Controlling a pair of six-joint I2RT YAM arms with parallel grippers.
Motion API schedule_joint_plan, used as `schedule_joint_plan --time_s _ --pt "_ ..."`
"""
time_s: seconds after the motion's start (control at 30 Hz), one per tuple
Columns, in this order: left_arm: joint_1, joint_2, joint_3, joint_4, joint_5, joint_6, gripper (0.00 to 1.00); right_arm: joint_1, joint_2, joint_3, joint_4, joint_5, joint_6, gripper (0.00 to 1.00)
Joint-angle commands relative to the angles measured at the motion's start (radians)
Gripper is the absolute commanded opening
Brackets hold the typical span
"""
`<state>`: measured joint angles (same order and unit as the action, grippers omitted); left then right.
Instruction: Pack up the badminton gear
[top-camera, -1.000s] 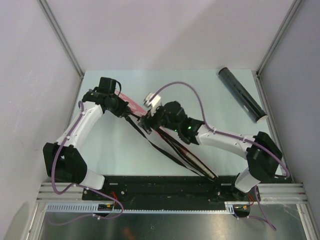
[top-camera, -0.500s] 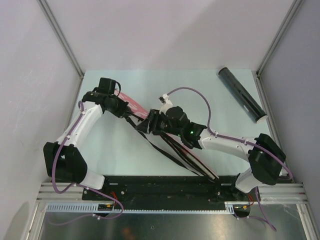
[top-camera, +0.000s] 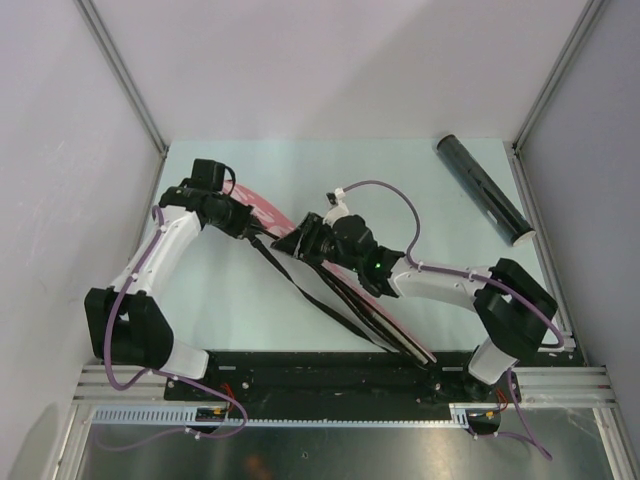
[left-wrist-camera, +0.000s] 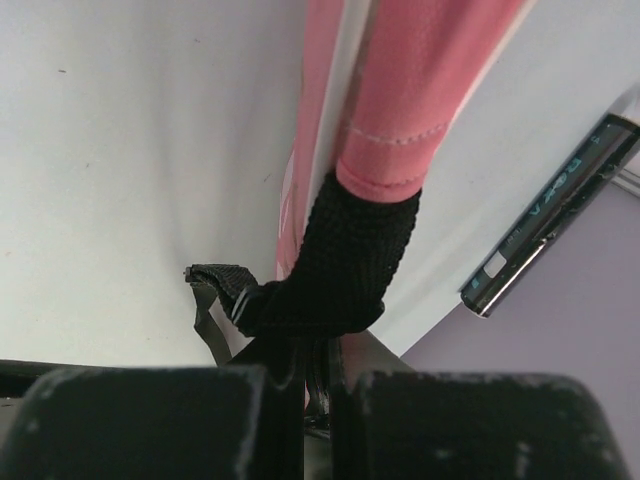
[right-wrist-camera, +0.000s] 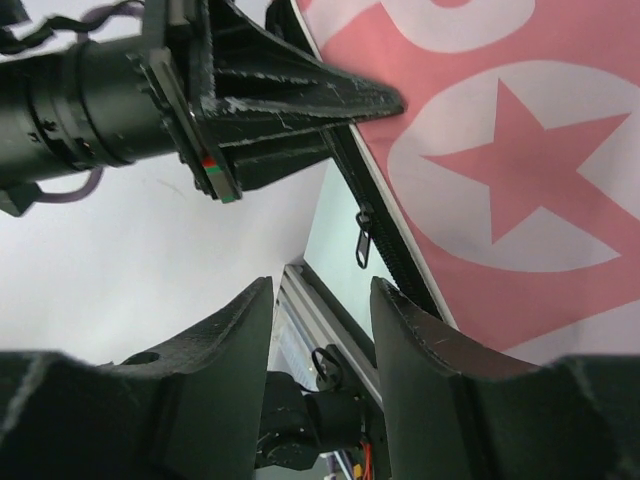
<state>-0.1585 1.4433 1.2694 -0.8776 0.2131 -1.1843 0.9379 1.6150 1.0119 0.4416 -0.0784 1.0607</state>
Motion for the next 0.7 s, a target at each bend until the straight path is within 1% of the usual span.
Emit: schedule_joint_plan --time_s 0.0,0.13,0.17,0.23,0.3,0.37,0.43,0.5,0.57,0.67 --pt "0.001 -0.058 0.001 -0.008 0.083 -0.070 0.00 0.035 0.017 0.001 0.060 0.043 -0.022 0.48" --pt "0.001 -0.061 0.011 -0.009 0.069 -0.075 0.00 0.068 0.019 0.001 0.034 0.127 -0.073 0.49" --pt "-0.001 -0.063 0.005 -0.009 0.069 -0.084 0.00 0.071 0.023 0.001 0.034 0.156 -0.074 0.49" --pt "0.001 -0.073 -0.005 -0.009 0.065 -0.095 0.00 0.068 0.043 0.002 0.063 0.163 -0.050 0.49" --pt "-0.001 -0.080 -0.011 -0.009 0.062 -0.104 0.00 0.078 0.051 0.001 0.072 0.201 -0.022 0.40" --pt "0.000 -0.086 -0.012 -0.008 0.058 -0.109 0.00 0.088 0.051 0.002 0.066 0.278 -0.021 0.38" --pt "-0.001 -0.090 -0.011 -0.008 0.057 -0.110 0.00 0.093 0.052 0.002 0.077 0.322 -0.022 0.39" --pt "-0.001 -0.093 -0.013 -0.009 0.055 -0.113 0.00 0.093 0.060 0.007 0.075 0.331 -0.010 0.40" --pt "-0.001 -0.096 -0.013 -0.009 0.052 -0.117 0.00 0.101 0.056 0.005 0.048 0.373 -0.008 0.46" --pt "-0.001 -0.104 -0.022 -0.009 0.054 -0.126 0.00 0.105 0.065 0.007 0.078 0.388 -0.033 0.47"
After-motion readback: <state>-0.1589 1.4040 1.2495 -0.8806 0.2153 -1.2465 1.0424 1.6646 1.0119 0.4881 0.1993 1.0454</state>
